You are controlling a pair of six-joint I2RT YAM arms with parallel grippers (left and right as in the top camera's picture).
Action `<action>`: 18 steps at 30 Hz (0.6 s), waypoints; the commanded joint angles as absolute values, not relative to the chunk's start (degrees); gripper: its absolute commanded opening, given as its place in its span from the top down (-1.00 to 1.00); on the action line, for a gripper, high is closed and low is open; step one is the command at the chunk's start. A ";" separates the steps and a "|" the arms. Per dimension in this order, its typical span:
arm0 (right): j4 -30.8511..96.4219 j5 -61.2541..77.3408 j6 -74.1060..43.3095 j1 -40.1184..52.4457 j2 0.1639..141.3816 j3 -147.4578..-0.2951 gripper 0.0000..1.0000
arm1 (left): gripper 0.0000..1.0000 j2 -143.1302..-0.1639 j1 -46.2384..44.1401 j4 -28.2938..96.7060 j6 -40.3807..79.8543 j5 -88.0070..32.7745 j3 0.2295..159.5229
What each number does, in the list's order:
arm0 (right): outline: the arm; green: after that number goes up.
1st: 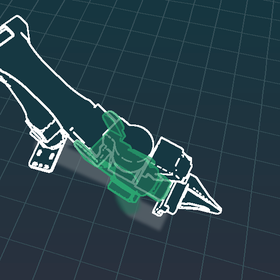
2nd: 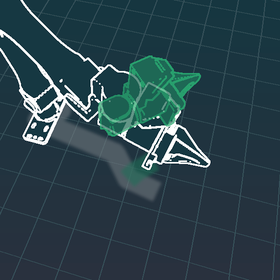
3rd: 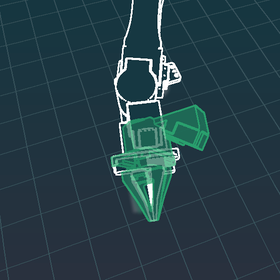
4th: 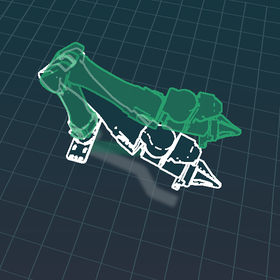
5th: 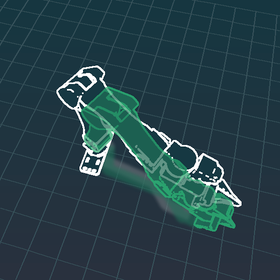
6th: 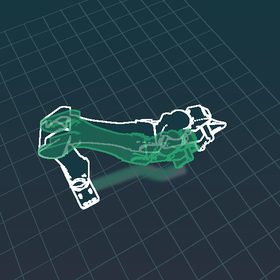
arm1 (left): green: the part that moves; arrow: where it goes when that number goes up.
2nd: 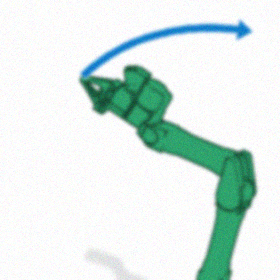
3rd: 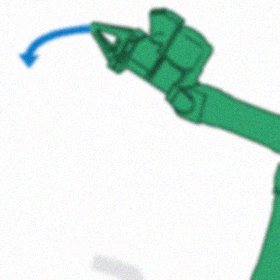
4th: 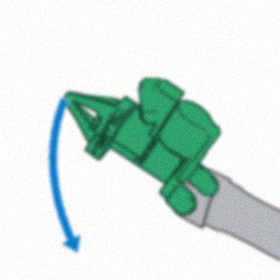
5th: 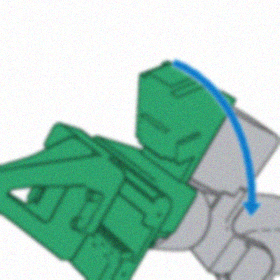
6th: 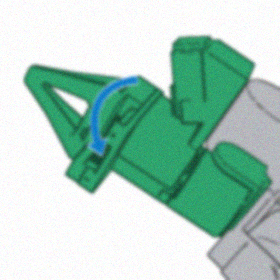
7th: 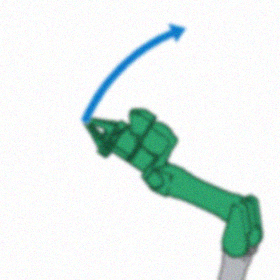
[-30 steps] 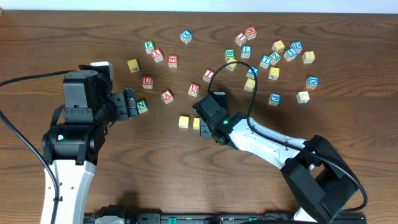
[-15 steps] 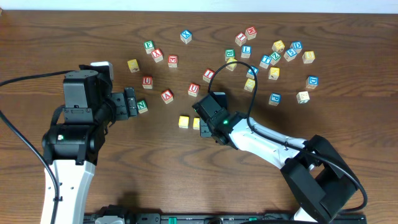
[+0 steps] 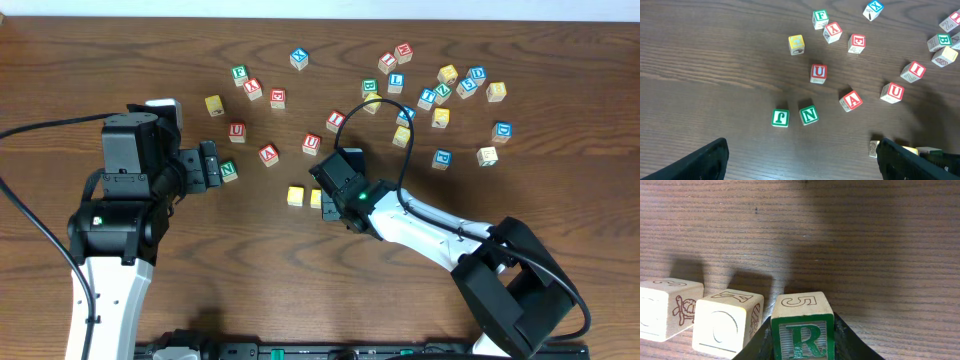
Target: Spell out CORL
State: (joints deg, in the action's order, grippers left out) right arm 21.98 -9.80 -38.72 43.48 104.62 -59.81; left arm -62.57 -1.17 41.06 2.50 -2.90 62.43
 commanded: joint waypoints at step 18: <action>22.39 -10.15 -38.68 44.66 105.14 -60.03 0.68 | -0.85 -62.48 -0.89 41.12 1.74 -3.01 63.40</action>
State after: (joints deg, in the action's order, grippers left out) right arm 22.02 -9.65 -38.52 43.48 104.62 -59.81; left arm -62.57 -1.17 41.06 2.52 -2.90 62.43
